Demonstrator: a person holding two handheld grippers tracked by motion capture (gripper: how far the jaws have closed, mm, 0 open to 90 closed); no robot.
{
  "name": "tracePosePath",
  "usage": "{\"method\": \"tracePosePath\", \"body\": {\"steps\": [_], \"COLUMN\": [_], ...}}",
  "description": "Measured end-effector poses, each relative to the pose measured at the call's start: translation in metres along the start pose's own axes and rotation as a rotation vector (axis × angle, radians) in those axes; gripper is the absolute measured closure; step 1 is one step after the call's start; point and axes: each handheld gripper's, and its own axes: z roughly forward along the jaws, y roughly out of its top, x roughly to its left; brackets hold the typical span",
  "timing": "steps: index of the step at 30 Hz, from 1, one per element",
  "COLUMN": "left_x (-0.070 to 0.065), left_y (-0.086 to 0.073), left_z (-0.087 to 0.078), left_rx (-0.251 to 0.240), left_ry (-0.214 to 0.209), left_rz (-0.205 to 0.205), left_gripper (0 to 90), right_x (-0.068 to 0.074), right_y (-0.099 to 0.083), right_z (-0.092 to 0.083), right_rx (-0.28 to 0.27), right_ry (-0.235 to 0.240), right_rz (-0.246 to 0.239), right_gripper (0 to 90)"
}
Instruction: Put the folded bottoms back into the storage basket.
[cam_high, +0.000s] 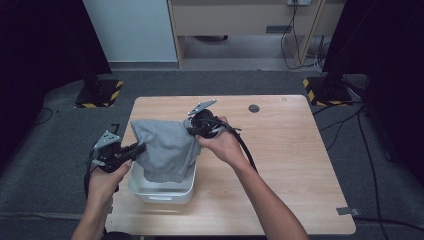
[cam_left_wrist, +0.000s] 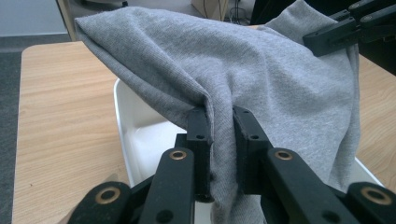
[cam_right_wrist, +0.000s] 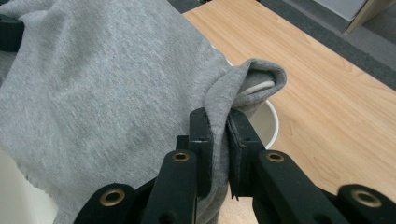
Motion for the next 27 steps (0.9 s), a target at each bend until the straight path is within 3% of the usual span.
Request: {"method": "tracePosePath", "body": {"steps": [20,21,23,25,27], "left_x": [0.005,0.003,0.003,0.005,0.005], "left_y": [-0.017,-0.019,-0.019,-0.017,-0.014], "left_z": [0.005,0.008,0.007,0.005,0.003], "left_rx": [0.057,0.075,0.039,0.007,-0.008], "left_ry": [-0.018,-0.035,-0.017,-0.003,0.001], "left_rz": [0.008,0.028,0.031,0.036,0.05], "left_gripper": [76.2,70.4,47.0,32.8,29.5], "right_x": [0.006,0.006,0.005,0.005,0.004], "right_y": [-0.015,-0.016,-0.018,-0.02,-0.021], "right_z": [0.01,0.01,0.01,0.006,0.002], "right_rx": [0.031,0.023,0.01,-0.01,-0.033], "right_ry": [0.021,0.023,0.016,-0.011,-0.013], "right_rz": [-0.001,-0.001,0.009,-0.005,0.014], "right_gripper": [79.6,73.2,46.3,37.2,33.3]}}
